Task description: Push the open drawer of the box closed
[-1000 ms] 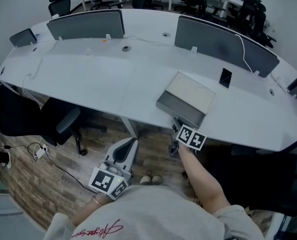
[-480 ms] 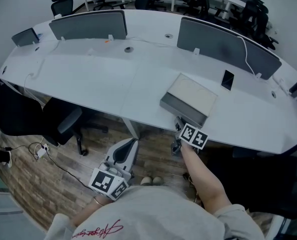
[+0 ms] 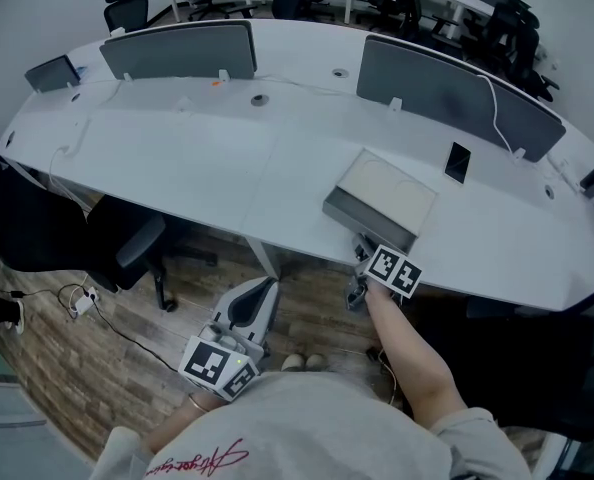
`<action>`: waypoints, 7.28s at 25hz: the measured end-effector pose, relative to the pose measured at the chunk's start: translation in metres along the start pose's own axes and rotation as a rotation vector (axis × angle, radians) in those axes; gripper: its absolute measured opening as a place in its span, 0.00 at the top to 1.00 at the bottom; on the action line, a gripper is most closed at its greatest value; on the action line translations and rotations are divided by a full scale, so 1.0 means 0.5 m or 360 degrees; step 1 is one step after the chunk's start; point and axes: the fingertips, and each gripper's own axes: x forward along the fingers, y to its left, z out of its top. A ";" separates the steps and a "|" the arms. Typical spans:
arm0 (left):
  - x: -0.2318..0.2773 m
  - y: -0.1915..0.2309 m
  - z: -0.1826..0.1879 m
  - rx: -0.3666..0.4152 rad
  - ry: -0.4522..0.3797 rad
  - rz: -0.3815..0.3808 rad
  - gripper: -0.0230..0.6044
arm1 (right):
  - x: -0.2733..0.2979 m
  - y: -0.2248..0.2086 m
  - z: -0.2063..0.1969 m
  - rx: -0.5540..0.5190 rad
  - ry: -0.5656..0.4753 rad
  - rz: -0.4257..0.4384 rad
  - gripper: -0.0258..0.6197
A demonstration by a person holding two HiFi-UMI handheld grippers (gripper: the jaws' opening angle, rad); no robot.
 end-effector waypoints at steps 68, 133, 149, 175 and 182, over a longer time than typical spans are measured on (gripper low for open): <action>-0.024 -0.014 0.010 0.0043 -0.0035 0.0064 0.93 | 0.042 -0.037 0.071 0.0442 0.0002 0.0022 0.85; -0.022 -0.034 -0.004 0.0022 0.0001 -0.0021 0.93 | -0.011 -0.005 0.084 0.0429 -0.0140 0.0216 0.67; 0.069 -0.142 -0.004 0.0067 0.0006 -0.0377 0.93 | -0.367 0.254 0.098 -0.0813 -0.0604 0.0491 0.68; 0.083 -0.203 -0.007 0.0087 -0.0003 -0.0550 0.93 | -0.464 0.325 -0.009 -0.1233 -0.0653 0.0520 0.91; 0.080 -0.200 -0.013 0.0072 0.0006 -0.0546 0.93 | -0.457 0.315 -0.023 -0.1246 -0.0610 0.0484 0.92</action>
